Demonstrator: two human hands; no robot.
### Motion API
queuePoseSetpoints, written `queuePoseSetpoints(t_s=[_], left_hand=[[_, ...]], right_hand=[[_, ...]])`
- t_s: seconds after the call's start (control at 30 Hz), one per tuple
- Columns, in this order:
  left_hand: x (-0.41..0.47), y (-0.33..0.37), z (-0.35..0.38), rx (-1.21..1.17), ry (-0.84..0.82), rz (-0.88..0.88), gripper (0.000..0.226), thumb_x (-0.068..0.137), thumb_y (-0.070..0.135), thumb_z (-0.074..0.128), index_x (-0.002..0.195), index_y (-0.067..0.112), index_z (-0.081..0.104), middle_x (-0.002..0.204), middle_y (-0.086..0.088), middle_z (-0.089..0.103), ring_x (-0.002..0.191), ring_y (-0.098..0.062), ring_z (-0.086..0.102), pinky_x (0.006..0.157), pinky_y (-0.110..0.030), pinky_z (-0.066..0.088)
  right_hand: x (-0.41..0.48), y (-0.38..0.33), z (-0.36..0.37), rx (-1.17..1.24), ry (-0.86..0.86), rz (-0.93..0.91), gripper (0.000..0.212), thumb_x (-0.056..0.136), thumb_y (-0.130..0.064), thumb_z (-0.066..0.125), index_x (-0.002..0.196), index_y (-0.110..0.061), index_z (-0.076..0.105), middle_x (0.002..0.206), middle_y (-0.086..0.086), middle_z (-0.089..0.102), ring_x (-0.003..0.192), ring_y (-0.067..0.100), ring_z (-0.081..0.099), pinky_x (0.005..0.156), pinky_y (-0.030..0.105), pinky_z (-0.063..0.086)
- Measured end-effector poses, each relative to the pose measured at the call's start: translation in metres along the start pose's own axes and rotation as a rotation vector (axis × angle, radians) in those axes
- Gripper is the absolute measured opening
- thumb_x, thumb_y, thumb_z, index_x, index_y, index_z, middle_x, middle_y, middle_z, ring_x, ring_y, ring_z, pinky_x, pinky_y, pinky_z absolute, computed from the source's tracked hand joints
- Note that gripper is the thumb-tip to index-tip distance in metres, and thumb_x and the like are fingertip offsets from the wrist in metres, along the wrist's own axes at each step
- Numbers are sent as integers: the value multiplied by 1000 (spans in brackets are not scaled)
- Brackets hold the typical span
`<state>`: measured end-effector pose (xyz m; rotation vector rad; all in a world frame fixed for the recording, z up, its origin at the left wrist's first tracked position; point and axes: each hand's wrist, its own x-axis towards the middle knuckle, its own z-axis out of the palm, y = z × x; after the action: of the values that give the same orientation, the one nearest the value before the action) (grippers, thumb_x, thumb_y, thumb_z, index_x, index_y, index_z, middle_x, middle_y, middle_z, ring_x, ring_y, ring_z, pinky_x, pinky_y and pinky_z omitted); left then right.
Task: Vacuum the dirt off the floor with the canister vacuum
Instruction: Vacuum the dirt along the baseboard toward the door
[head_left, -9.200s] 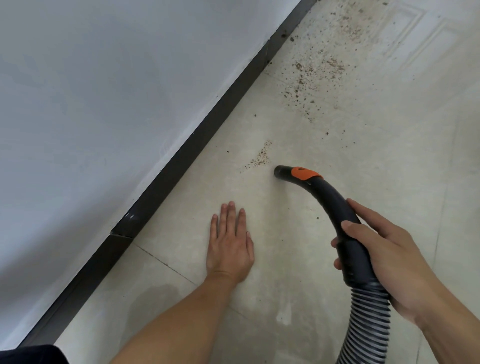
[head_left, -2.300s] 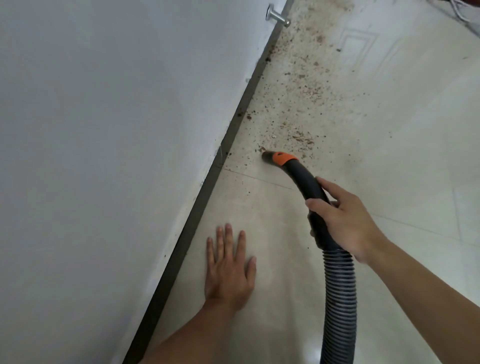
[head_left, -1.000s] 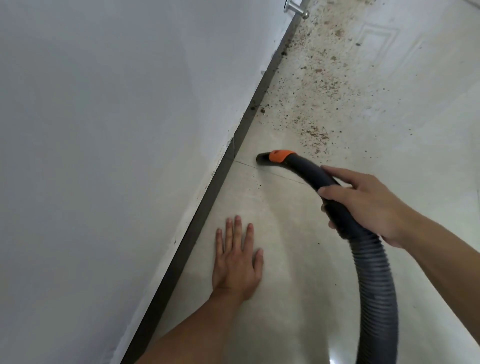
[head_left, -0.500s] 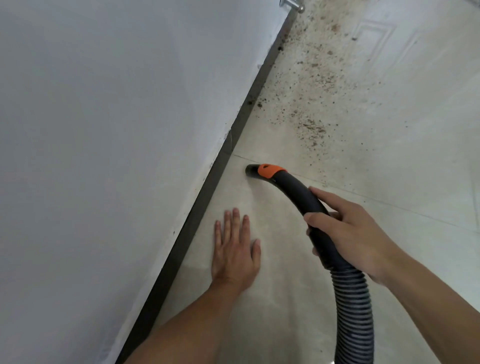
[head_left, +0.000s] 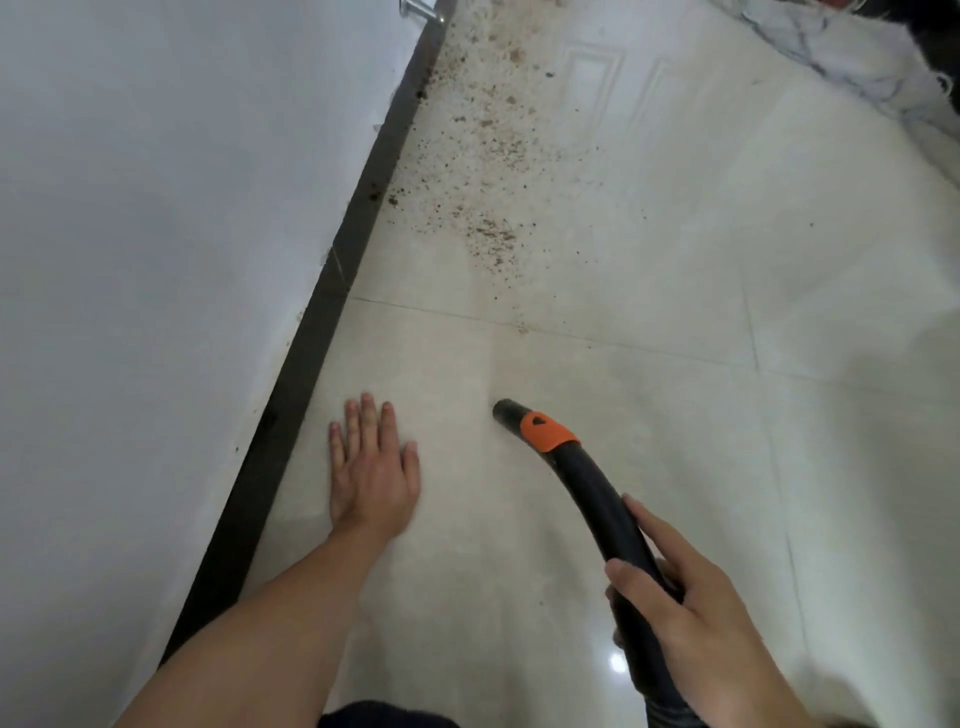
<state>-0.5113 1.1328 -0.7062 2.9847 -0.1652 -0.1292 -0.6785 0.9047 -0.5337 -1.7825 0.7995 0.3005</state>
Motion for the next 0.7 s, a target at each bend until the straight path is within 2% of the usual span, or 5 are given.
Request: queuePoseSetpoints(t_s=[0.13, 0.23, 0.37, 0.53, 0.7], left_hand=[[0, 3, 0, 22, -10, -6, 68, 94, 41, 18, 149, 4, 30, 158, -18, 19, 148, -33, 12, 120, -50, 8], [0, 3, 2, 57, -44, -2, 62, 99, 38, 23, 152, 5, 20, 160, -17, 11, 149, -32, 4, 120, -49, 4], [-2, 7, -2, 65, -81, -25, 63, 100, 37, 29, 153, 5, 16, 161, -18, 6, 149, -34, 1, 120, -50, 0], [26, 42, -7, -28, -97, -165, 63, 100, 35, 29, 153, 6, 14, 159, -24, 1, 147, -40, -4, 118, -53, -2], [73, 82, 0, -67, -43, -258, 64, 99, 38, 26, 154, 7, 13, 159, -26, -1, 146, -41, -7, 118, -53, -5]], right_hand=[[-18, 20, -10, 118, 109, 22, 55, 90, -9, 69, 128, -47, 59, 75, 10, 71, 60, 32, 69, 67, 39, 54], [-10, 20, 2, 107, 67, 7, 52, 90, -15, 69, 128, -49, 57, 78, 5, 73, 67, 28, 70, 71, 41, 57], [14, 10, 13, 142, 123, -30, 53, 93, -22, 66, 137, -47, 50, 80, 6, 71, 67, 26, 68, 69, 46, 60], [59, -19, 19, 107, 127, -107, 58, 94, -28, 63, 147, -38, 43, 88, 10, 72, 76, 30, 70, 74, 50, 60], [94, -38, 29, 71, 60, -164, 73, 77, -47, 59, 147, -41, 41, 117, 6, 70, 95, 27, 70, 86, 50, 58]])
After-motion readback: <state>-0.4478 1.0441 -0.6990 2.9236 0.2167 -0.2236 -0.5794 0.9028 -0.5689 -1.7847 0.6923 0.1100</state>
